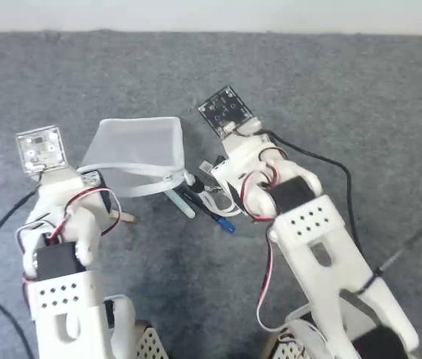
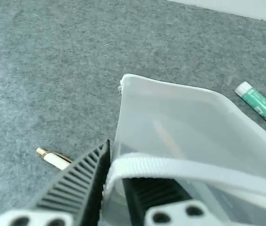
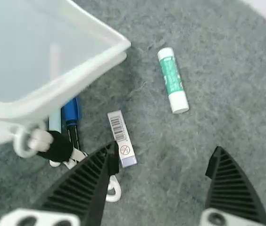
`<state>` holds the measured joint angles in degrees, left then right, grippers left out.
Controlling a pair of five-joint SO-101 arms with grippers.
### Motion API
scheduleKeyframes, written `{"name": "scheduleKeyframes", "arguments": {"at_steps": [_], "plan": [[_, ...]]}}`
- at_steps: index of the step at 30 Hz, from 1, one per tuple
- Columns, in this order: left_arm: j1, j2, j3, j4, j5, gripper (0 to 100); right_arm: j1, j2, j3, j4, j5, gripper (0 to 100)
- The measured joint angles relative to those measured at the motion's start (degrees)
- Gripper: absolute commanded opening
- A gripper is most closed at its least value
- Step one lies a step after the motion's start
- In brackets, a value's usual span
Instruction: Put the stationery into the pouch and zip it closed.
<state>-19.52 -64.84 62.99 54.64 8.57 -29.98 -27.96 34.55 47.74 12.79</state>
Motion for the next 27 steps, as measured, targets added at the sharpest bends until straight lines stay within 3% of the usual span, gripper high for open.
{"name": "scheduleKeyframes", "arguments": {"at_steps": [27], "plan": [[-1.1,0.0,0.0,0.0,0.0,1,1.5,21.5,-11.1,0.0,0.0,28.5]]}}
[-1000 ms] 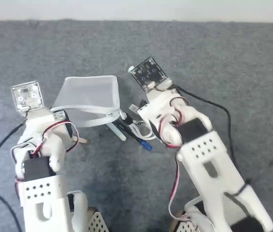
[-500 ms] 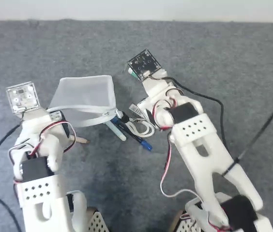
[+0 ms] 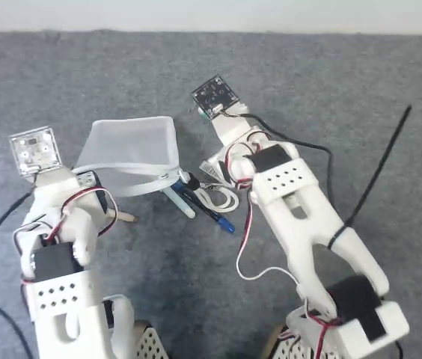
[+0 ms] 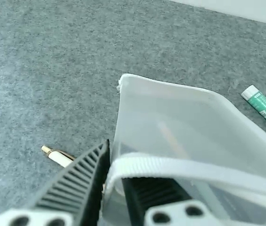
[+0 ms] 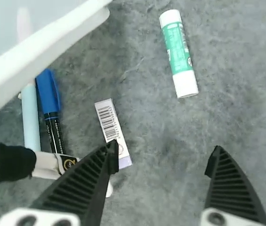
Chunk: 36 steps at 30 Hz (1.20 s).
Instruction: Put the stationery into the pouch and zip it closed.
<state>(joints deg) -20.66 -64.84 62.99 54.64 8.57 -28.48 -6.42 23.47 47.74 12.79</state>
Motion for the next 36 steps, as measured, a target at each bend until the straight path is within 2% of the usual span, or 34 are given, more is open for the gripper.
{"name": "scheduleKeyframes", "arguments": {"at_steps": [4,15,20,26,31,36], "plan": [[-2.8,0.0,0.0,0.0,0.0,1,-2.5,2.6,-0.7,0.0,0.0,28.5],[-6.2,0.5,0.0,0.0,0.0,1,-2.6,12.6,-8.7,0.3,0.3,28.5],[-7.2,0.5,0.0,0.0,0.0,1,-2.6,17.8,-12.2,0.3,5.5,28.5],[-7.3,0.5,0.0,0.0,0.0,1,-2.5,24.6,-17.8,0.3,6.6,28.5],[-10.8,0.6,-0.5,0.0,0.0,1,-2.5,27.8,-19.4,0.5,6.8,28.5],[-11.1,0.6,-0.8,0.0,0.0,1,-3.3,28.0,-19.5,2.6,10.2,28.5]]}}
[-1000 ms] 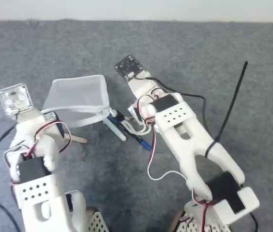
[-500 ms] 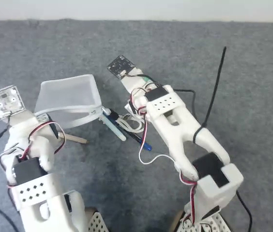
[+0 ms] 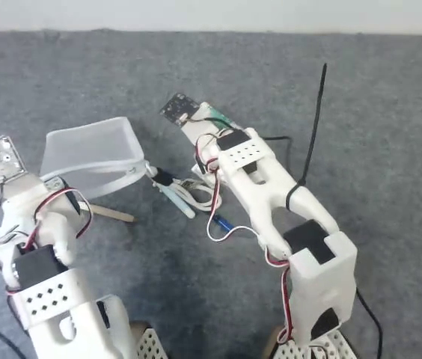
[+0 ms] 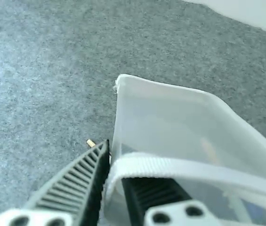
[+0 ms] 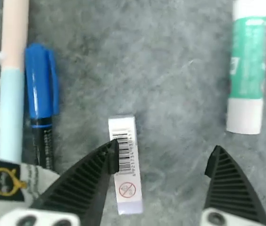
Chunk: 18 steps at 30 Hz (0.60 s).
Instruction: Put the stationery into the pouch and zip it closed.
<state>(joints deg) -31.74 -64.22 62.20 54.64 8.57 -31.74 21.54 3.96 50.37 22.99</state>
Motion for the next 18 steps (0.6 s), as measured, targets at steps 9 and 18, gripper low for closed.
{"name": "scheduleKeyframes", "arguments": {"at_steps": [9,18], "plan": [[0.0,0.0,0.0,0.0,0.0,1,-0.6,1.0,-0.3,0.3,0.8,28.8],[0.0,0.0,0.0,0.0,0.0,1,-1.3,11.3,-11.3,6.8,1.1,28.1]]}}
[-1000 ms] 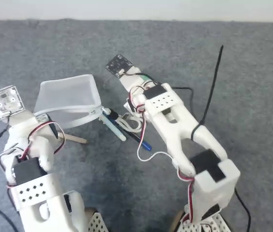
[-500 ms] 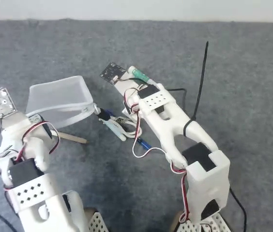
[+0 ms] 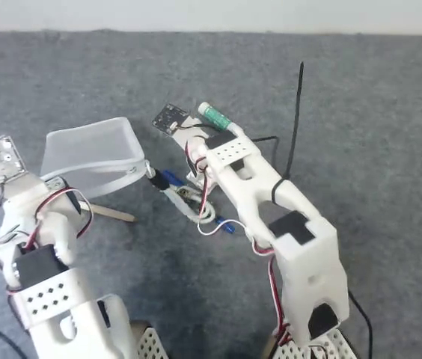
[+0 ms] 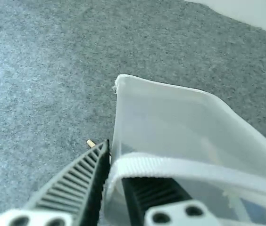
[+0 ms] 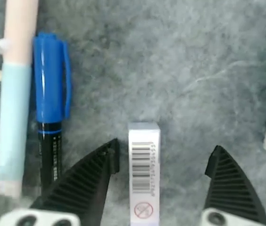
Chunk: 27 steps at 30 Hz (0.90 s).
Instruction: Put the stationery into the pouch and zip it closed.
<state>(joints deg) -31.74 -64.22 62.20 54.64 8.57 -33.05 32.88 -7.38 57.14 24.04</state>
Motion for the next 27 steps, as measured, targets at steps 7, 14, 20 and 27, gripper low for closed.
{"name": "scheduleKeyframes", "arguments": {"at_steps": [7,14,20,27], "plan": [[0.0,0.0,0.0,0.0,0.0,1,0.1,4.7,-8.3,4.2,0.1,10.1],[0.0,0.0,0.0,0.0,0.0,1,0.2,5.0,-9.7,5.8,0.1,6.2],[0.1,0.0,0.0,0.0,0.0,1,0.3,5.0,-11.9,9.1,0.1,0.6],[2.0,0.0,0.0,0.0,0.0,1,1.1,5.0,-14.9,14.2,0.1,0.7]]}}
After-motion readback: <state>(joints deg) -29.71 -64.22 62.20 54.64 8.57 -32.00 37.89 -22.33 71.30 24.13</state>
